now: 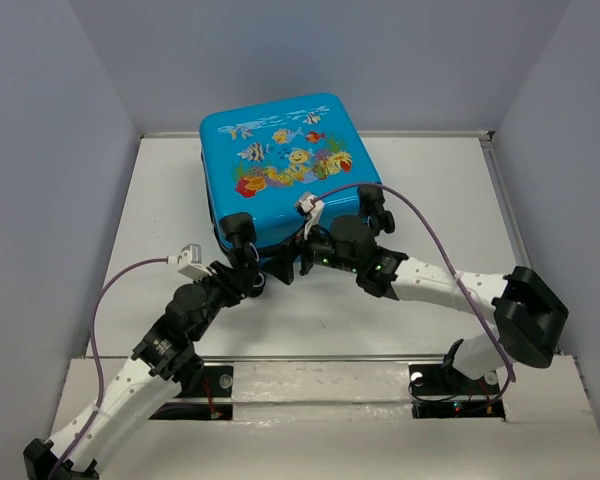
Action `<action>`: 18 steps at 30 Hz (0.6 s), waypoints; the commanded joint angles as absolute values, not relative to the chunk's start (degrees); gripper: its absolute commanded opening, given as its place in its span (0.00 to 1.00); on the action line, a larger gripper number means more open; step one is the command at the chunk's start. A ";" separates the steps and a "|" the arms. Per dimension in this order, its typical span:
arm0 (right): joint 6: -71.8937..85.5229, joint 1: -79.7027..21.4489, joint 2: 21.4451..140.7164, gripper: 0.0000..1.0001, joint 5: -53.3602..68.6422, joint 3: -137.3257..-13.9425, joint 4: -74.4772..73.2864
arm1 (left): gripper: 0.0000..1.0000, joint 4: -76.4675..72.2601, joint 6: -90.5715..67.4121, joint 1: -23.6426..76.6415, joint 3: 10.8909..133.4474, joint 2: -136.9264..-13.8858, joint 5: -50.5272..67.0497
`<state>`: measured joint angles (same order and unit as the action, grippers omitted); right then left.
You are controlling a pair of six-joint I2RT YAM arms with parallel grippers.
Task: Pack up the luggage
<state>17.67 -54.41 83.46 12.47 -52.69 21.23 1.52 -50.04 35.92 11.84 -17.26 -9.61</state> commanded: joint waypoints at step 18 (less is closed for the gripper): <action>39.37 -55.20 102.12 1.00 22.50 -65.91 40.17 | 0.39 -7.47 -44.91 35.60 14.77 -22.33 -11.51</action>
<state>33.17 -55.20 98.50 20.08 -60.86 34.41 -2.13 -46.33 35.88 12.16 -22.96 -10.28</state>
